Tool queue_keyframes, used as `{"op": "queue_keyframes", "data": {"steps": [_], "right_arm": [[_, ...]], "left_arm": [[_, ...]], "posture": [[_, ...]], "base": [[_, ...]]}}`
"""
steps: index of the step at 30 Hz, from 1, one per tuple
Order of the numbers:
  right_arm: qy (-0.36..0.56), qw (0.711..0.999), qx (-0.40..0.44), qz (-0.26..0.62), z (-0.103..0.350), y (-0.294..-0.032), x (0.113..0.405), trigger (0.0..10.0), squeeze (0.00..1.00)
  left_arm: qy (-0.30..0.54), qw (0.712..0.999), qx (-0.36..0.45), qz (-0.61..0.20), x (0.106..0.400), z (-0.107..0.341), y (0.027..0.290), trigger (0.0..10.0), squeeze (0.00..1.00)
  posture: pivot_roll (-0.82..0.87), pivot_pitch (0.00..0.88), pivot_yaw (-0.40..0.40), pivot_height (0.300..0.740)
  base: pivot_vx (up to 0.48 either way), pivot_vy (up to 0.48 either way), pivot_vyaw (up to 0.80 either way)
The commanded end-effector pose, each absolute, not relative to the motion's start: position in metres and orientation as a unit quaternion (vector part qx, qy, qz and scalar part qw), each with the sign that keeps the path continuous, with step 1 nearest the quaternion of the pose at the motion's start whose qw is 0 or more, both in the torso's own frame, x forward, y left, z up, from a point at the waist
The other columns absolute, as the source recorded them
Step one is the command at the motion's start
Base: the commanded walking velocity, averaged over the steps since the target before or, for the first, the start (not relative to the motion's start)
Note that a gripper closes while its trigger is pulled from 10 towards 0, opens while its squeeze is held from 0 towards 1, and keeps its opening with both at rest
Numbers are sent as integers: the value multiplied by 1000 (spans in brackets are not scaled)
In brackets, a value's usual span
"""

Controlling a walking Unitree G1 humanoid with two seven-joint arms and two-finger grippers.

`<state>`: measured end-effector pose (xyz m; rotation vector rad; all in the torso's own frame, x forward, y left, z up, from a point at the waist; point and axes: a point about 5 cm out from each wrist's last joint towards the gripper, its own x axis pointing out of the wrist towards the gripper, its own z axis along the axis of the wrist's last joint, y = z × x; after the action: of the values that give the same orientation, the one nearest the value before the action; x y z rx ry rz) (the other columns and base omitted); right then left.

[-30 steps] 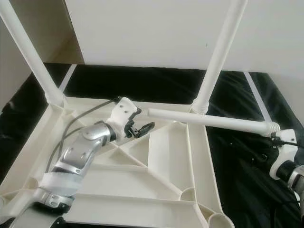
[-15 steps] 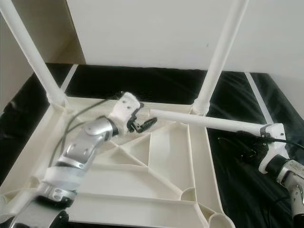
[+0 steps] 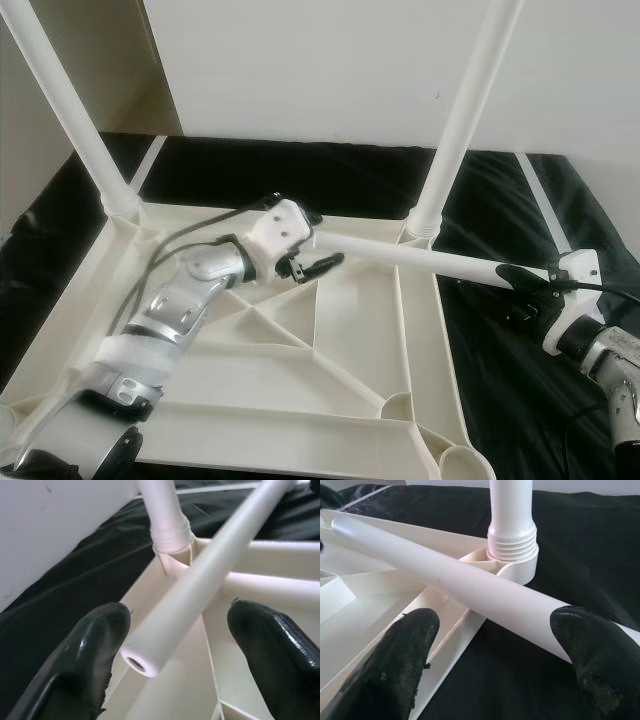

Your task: Building children table

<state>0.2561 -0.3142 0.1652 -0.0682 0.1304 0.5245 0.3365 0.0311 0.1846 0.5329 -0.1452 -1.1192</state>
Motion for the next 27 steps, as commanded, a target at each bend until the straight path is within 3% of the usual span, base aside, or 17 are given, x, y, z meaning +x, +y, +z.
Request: {"op": "queue_keyframes", "data": {"steps": [1, 5, 10, 24, 27], "right_arm": [[64, 964, -32, 258, 166, -314, 256, 10000, 0], [64, 964, -32, 258, 166, -314, 256, 10000, 0], [60, 964, -34, 256, 167, -313, 257, 10000, 0], [54, 967, -38, 248, 169, -314, 256, 10000, 0], [53, 967, -40, 246, 170, -315, 255, 10000, 0]], "left_arm": [[-74, 789, 304, -529, 341, 184, 27, 10000, 0], [-75, 785, 316, -527, 344, 184, 25, 10000, 0], [-101, 757, 410, -500, 358, 194, 15, 10000, 0], [-117, 723, 441, -519, 360, 200, -9, 10000, 0], [-128, 694, 461, -539, 356, 200, -18, 10000, 0]], "posture": [[-51, 81, -6, 740], [-51, 82, -5, 740], [-56, 90, 4, 740], [-64, 97, 23, 740], [-64, 104, 28, 740]], "base": [[0, 0, 0], [0, 0, 0], [0, 0, 0], [0, 0, 0], [0, 0, 0]]}}
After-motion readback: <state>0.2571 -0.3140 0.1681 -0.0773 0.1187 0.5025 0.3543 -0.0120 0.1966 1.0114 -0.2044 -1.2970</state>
